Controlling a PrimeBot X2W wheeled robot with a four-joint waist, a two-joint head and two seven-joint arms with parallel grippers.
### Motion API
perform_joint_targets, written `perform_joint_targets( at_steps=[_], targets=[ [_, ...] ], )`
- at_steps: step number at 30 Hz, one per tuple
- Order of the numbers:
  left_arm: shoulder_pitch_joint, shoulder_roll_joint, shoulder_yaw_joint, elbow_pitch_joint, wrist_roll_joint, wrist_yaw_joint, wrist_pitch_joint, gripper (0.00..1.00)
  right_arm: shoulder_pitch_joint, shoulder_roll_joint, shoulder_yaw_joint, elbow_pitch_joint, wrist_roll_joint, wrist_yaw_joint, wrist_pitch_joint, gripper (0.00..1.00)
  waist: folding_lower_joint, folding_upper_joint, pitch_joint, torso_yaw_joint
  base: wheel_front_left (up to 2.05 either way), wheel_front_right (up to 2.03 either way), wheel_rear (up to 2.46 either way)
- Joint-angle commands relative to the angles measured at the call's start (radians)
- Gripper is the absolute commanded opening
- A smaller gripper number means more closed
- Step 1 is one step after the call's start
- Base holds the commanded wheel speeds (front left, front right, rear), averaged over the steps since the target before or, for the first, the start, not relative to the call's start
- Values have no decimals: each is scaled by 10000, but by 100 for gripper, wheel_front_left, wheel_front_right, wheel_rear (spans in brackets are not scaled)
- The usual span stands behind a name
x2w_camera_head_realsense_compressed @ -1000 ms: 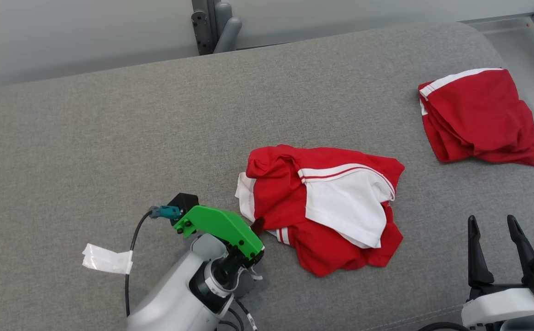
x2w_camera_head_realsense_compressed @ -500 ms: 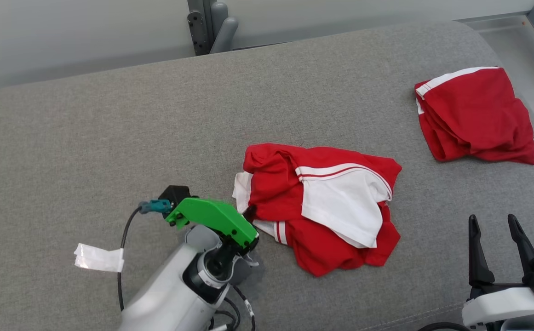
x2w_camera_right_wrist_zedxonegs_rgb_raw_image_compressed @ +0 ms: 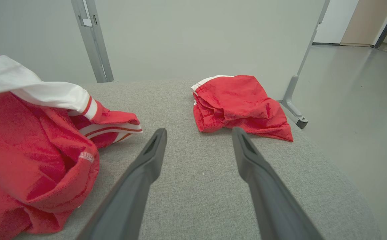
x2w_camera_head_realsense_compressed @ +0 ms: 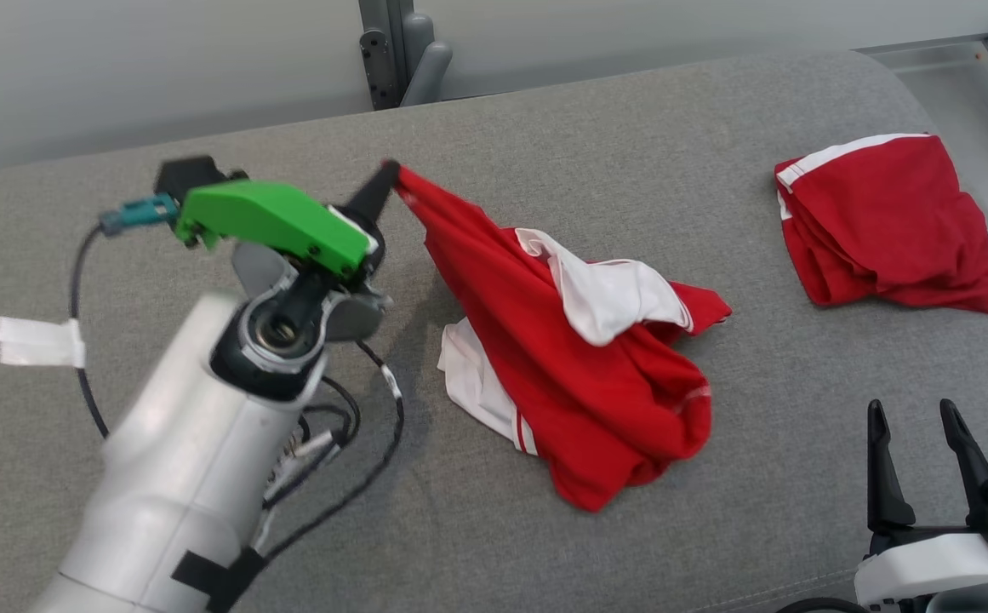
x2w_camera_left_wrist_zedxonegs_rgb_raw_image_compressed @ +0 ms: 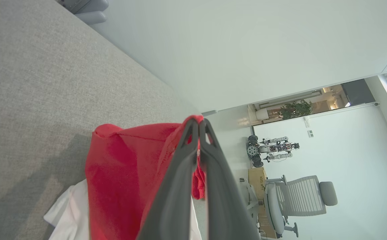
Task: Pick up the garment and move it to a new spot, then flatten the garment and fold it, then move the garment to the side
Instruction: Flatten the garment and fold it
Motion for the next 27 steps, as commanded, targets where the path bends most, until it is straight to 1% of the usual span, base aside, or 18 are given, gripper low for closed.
perform_joint_targets(
  at_steps=[1,2,3,5,10,12,14,16,18,21,24,27],
  targets=[
    [-455,113,198,-21,109,-208,-210,0,-79,-21,38,42,10,-7,-15,100,0,-1,-73,-47,0,0,0],
    [-727,150,326,53,208,-326,-417,0,-79,-21,86,68,11,-7,-15,100,0,-1,-129,-87,0,0,0],
    [-727,150,326,53,208,-326,-417,0,-79,-21,86,68,11,-7,-15,100,0,-1,-129,-87,0,0,0],
    [-1274,197,549,252,425,-563,-798,0,-69,-23,179,108,30,-7,-15,100,0,-1,-226,-194,0,0,0],
    [-2526,290,930,713,903,-1412,-1677,0,48,-23,276,191,95,-7,-15,100,0,-1,-425,-419,0,0,0],
    [-2914,437,879,846,1290,-1832,-1942,0,59,-21,258,190,144,-7,-15,100,0,-1,-412,-464,0,0,0],
    [-3073,543,796,880,1487,-2152,-2075,0,64,-21,201,153,172,-7,-15,100,0,-1,-353,-480,0,0,0],
    [-2975,771,562,749,1933,-2469,-2181,0,40,-22,127,125,225,-7,-15,100,0,-1,-336,-468,0,0,0],
    [-2388,964,147,388,2303,-2683,-2188,0,152,-21,26,120,237,-7,-15,100,0,-1,-384,-421,0,0,0],
    [-924,1116,-497,-664,2490,-2785,-2067,0,381,-22,-145,144,229,-7,-15,100,0,-1,-468,-219,0,0,0],
    [1270,1322,-1273,-2151,2296,-2553,-1819,0,577,-19,-184,120,178,-6,-15,100,0,-1,-517,63,0,0,0],
    [3366,1411,-1998,-3320,2263,-2155,-1912,0,683,-22,-248,82,139,-7,-14,100,0,-1,-452,462,0,0,0]
  ],
)
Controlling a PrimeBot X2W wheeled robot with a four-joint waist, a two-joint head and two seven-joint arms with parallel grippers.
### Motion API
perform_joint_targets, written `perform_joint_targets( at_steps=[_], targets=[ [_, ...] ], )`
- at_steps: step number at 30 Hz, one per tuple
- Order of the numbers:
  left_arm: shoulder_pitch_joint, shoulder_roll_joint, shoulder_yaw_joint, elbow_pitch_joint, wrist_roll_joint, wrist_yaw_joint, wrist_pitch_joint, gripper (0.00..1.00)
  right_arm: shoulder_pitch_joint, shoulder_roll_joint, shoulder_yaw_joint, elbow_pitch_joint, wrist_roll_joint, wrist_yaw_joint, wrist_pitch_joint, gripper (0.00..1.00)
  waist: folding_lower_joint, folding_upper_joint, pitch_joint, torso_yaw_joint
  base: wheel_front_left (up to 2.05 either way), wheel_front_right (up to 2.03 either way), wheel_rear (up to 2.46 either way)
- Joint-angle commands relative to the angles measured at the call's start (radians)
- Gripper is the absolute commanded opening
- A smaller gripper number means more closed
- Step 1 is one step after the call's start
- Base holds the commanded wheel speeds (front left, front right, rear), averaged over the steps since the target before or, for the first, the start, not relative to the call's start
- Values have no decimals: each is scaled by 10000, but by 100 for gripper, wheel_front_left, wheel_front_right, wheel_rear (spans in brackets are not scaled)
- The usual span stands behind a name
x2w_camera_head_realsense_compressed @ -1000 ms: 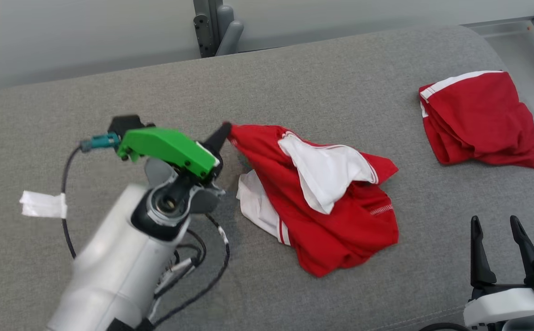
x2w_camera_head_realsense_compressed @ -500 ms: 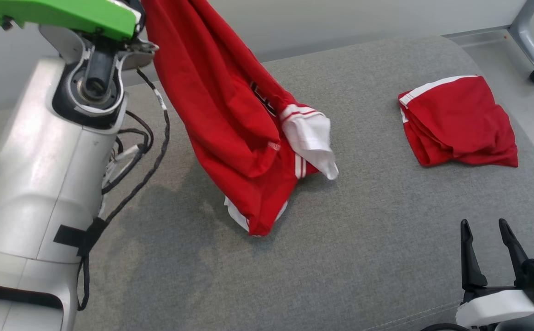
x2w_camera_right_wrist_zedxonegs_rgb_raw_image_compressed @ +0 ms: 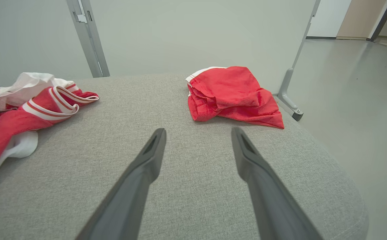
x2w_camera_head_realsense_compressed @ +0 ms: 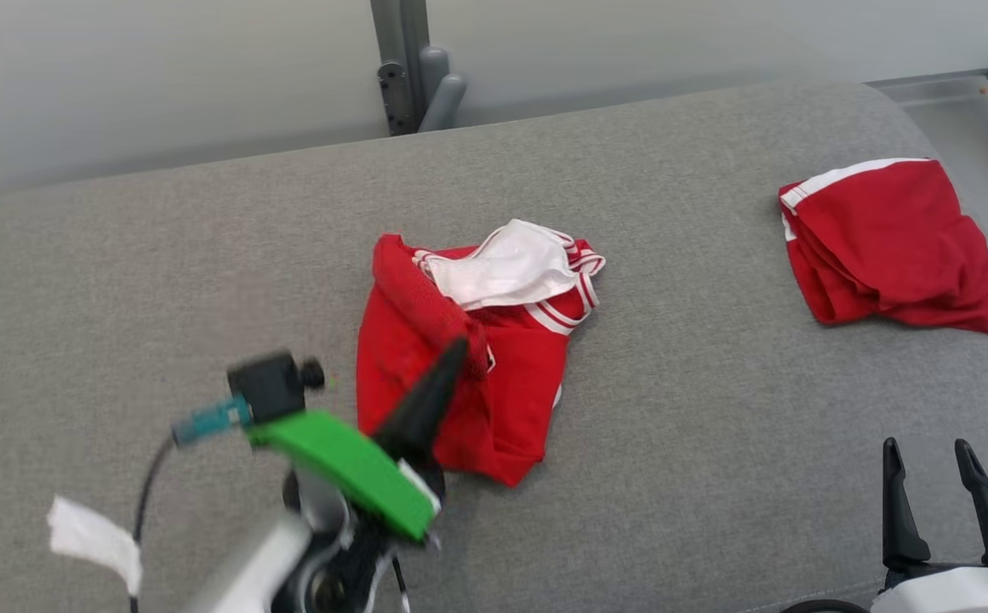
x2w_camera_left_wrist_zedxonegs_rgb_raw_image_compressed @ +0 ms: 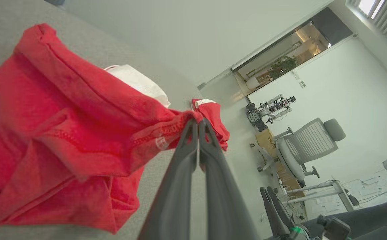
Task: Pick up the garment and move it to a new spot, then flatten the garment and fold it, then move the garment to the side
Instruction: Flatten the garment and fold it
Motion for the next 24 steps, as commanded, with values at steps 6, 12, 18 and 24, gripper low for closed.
perform_joint_targets(
  at_steps=[6,12,18,24],
  targets=[
    [3130,-364,-1108,39,-203,543,-594,0,-44,-26,98,9,-119,-7,-15,100,0,0,79,1104,0,0,0],
    [3848,-750,-1718,1895,298,422,-1107,0,74,-53,186,142,-196,-7,-15,100,0,0,-37,1667,0,0,0],
    [3735,-830,-1791,3569,1287,709,-1861,0,171,-49,299,190,-154,-7,-15,100,0,0,-172,1906,0,0,0],
    [3700,-755,-521,3535,1471,532,-2120,0,283,-42,266,126,-128,-7,-15,100,0,0,-183,2018,0,0,0]
  ],
)
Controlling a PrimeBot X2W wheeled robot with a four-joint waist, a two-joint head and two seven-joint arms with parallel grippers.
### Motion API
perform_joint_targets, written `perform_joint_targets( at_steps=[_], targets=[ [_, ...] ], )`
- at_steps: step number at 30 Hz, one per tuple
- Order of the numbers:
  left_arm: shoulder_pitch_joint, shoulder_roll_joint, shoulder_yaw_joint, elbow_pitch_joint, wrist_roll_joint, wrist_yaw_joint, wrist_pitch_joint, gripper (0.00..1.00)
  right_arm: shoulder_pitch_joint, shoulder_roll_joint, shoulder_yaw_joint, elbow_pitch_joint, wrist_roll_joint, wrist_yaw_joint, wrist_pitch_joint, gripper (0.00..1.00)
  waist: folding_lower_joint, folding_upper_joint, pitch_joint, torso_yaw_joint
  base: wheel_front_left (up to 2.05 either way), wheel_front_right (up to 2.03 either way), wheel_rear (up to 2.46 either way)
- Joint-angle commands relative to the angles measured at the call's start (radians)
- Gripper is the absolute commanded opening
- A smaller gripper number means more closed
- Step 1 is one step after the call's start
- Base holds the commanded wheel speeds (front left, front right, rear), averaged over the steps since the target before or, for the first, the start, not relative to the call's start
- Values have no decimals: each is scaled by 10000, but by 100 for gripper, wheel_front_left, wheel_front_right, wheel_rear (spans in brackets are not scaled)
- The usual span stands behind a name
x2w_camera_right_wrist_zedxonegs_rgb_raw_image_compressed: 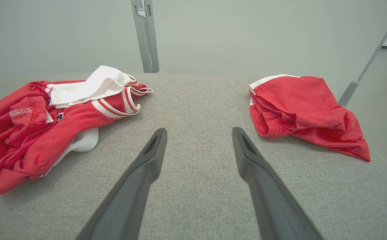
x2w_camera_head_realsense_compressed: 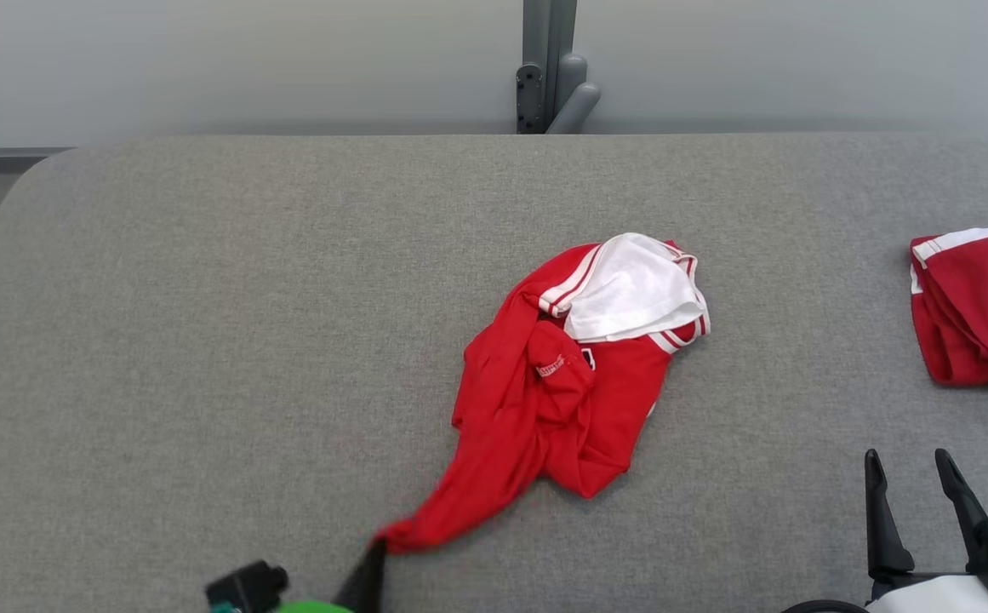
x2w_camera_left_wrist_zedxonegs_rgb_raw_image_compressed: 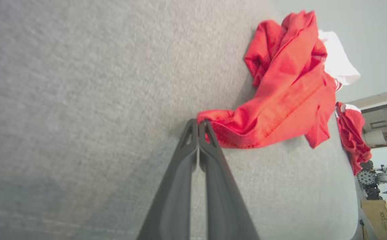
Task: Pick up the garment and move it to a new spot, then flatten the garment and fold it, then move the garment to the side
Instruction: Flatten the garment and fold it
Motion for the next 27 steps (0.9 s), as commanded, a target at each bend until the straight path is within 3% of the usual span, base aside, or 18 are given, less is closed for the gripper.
perform_joint_targets(
  at_steps=[1,6,9,20,23,27],
  targets=[
    [2,113,530,-209,353,31,-57,0,183,-34,-36,-35,35,-7,-15,100,0,0,-15,32,0,0,0],
    [296,6,3218,-1342,1911,280,-53,0,198,-30,-57,-55,9,-7,-15,100,0,0,-78,57,0,0,0],
    [288,-113,4138,-1823,2741,169,-54,0,166,-31,-1,-27,-15,-7,-14,100,0,0,-118,2,0,0,0],
    [-2,-347,6093,-2369,4614,-251,-58,0,81,-46,-24,-136,-14,-7,-15,100,0,0,41,-177,0,0,0],
    [112,-601,6619,-2455,5321,-535,-57,0,48,-46,-64,-159,-42,-7,-15,100,0,0,139,-147,0,0,0],
    [590,-954,6732,-1939,6242,-1287,-57,0,-36,-42,8,-153,-76,-7,-15,100,0,0,309,-114,0,0,0]
  ],
)
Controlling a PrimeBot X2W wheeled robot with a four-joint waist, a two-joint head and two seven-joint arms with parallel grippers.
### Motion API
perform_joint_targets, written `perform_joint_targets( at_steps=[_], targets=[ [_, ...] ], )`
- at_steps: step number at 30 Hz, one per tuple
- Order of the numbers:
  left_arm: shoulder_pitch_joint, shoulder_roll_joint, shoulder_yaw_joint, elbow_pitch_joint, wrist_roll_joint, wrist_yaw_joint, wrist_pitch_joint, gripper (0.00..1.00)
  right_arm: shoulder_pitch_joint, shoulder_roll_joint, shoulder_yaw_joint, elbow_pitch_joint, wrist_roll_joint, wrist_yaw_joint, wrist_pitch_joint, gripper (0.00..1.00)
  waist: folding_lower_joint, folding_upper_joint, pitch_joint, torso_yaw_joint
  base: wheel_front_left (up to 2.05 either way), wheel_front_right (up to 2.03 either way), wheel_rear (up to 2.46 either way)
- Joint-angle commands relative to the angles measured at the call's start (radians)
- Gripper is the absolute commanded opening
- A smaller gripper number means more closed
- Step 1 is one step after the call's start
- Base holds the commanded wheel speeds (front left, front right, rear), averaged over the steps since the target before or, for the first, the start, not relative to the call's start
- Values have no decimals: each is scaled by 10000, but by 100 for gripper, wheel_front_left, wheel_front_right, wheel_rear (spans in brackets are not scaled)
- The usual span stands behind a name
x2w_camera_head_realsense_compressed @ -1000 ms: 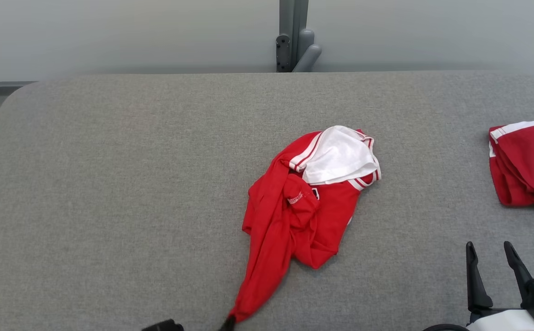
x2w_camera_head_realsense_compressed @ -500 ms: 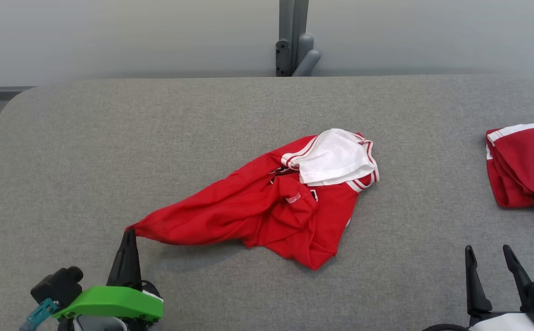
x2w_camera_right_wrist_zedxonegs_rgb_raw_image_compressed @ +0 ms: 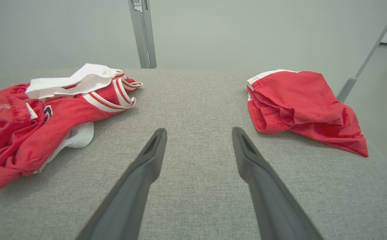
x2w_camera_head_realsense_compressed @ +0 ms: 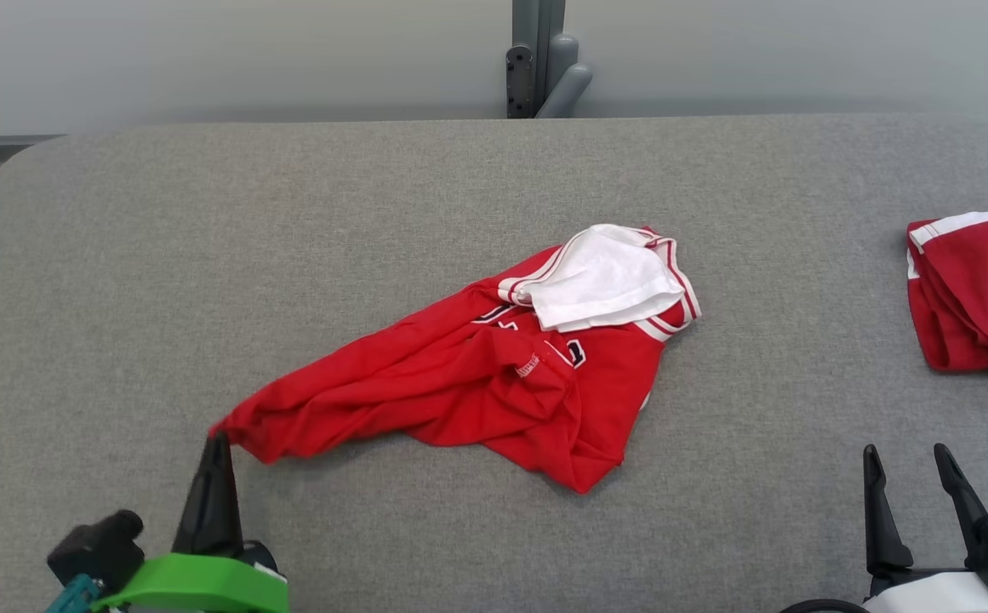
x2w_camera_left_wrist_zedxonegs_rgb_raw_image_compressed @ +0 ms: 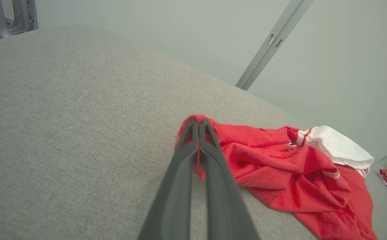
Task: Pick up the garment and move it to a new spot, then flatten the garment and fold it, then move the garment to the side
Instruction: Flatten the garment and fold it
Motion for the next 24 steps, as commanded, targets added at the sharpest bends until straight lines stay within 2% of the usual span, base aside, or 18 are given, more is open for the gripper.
perform_joint_targets(
  at_steps=[1,8,14,19,24],
  targets=[
    [305,-86,-15,218,185,-157,-30,0,-78,-36,14,-6,-48,-7,-15,100,0,0,63,20,0,0,0],
    [705,-432,0,1245,372,-513,-29,0,-20,-31,-27,7,-44,-7,-15,100,0,0,248,198,0,0,0],
    [503,-548,384,1708,100,-537,-29,0,-60,-63,-17,18,-75,-6,-15,100,0,0,245,370,0,0,0],
    [324,-456,562,2207,295,-540,-31,0,-98,-80,32,62,-82,-7,-15,100,0,0,187,409,0,0,0],
    [369,-401,157,2575,-46,-542,-29,0,-47,-114,64,85,-61,-7,-15,100,0,0,141,382,0,0,0]
  ],
)
